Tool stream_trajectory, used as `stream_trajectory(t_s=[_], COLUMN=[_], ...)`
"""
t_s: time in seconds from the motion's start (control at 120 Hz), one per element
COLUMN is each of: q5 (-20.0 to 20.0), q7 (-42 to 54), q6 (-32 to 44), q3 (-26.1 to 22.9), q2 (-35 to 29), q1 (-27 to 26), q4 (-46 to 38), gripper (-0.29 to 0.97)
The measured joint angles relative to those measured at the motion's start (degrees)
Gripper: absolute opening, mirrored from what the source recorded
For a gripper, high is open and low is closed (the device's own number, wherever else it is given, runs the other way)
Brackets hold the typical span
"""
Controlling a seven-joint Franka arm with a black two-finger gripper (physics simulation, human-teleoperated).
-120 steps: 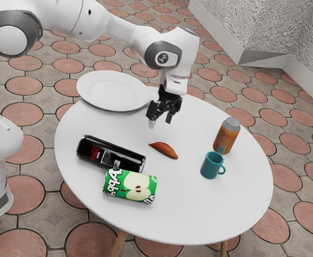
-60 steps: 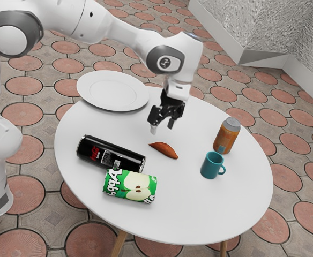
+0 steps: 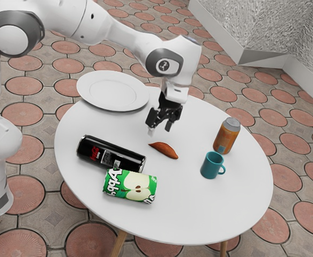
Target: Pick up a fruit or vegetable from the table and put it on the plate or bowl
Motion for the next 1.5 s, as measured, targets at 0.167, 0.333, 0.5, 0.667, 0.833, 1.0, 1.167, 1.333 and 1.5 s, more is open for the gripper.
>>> stream_trajectory(t_s=[0.167,0.333,0.5,0.667,0.833,1.0,1.167,1.333,1.5], q5=[-0.04,0.11,0.11,0.14,0.3,0.49,0.86,1.09,1.15], q7=[-0.14,-0.32,-0.56,-0.92,-1.21,-1.44,-1.67,-1.89,-2.07], q6=[0.54,0.78,0.89,0.93,0.96,0.99,1.08,1.55,1.95], q3=[-0.12,-0.49,-0.69,-1.25,-1.24,-1.23,-1.26,-1.17,-1.14], q2=[0.79,2.01,2.21,2.3,2.48,3.0,4.31,4.51,4.63], q1=[0.26,-0.36,-0.52,-1.37,-1.58,-1.56,-2.15,-2.19,-2.19], q4=[0.25,1.03,1.57,2.47,2.72,2.51,2.69,2.28,1.85], gripper=[0.68,0.68,0.68,0.68,0.68,0.68,0.68,0.68,0.68])
